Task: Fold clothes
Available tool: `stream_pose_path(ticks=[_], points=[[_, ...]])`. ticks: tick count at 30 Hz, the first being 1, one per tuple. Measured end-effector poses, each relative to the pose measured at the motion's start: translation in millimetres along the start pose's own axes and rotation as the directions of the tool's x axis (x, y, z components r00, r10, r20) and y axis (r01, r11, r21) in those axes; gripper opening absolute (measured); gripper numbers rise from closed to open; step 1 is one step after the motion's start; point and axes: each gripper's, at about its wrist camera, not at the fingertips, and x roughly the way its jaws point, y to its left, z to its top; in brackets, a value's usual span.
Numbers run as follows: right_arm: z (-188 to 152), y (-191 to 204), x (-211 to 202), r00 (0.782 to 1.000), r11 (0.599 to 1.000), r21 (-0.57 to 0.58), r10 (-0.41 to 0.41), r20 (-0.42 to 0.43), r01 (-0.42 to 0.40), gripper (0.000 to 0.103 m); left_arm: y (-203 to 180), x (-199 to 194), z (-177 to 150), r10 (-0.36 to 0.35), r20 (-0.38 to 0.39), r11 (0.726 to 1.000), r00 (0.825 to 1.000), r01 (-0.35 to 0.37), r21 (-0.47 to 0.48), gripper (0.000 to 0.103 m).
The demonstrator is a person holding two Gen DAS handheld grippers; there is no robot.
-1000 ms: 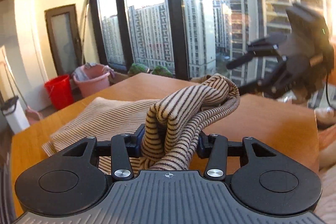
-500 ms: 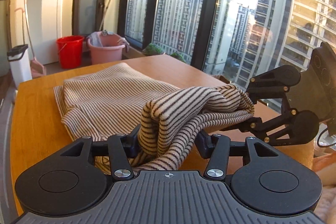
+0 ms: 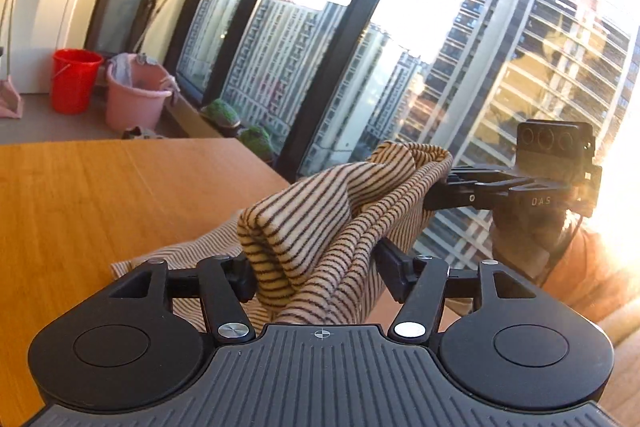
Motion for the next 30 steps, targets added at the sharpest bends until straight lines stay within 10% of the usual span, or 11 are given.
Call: stream_pose_path(ticks=[7, 12, 20, 30], points=[[-17, -96, 99, 0.977, 0.959, 0.195, -0.193, -0.088, 0.206, 0.020, 49, 23, -10, 0.084, -0.012, 0.982, 0.996, -0.084, -0.170, 0.094], [-54, -122, 121, 0.963, 0.938, 0.230, -0.236, -0.131, 0.261, 0.022, 34, 24, -16, 0.092, -0.001, 0.990, 0.996, -0.091, -0.108, 0.093], [-69, -100, 79, 0.973, 0.952, 0.205, -0.212, -0.092, 0.226, 0.022, 13, 23, -16, 0.124, 0.135, 0.992, 0.983, -0.127, 0.015, 0.035], [-24, -82, 90, 0.973, 0.975, 0.034, -0.222, 0.054, 0.221, 0.018, 23, 37, 15, 0.289, 0.198, 0.944, 0.937, -0.313, 0.104, 0.029]])
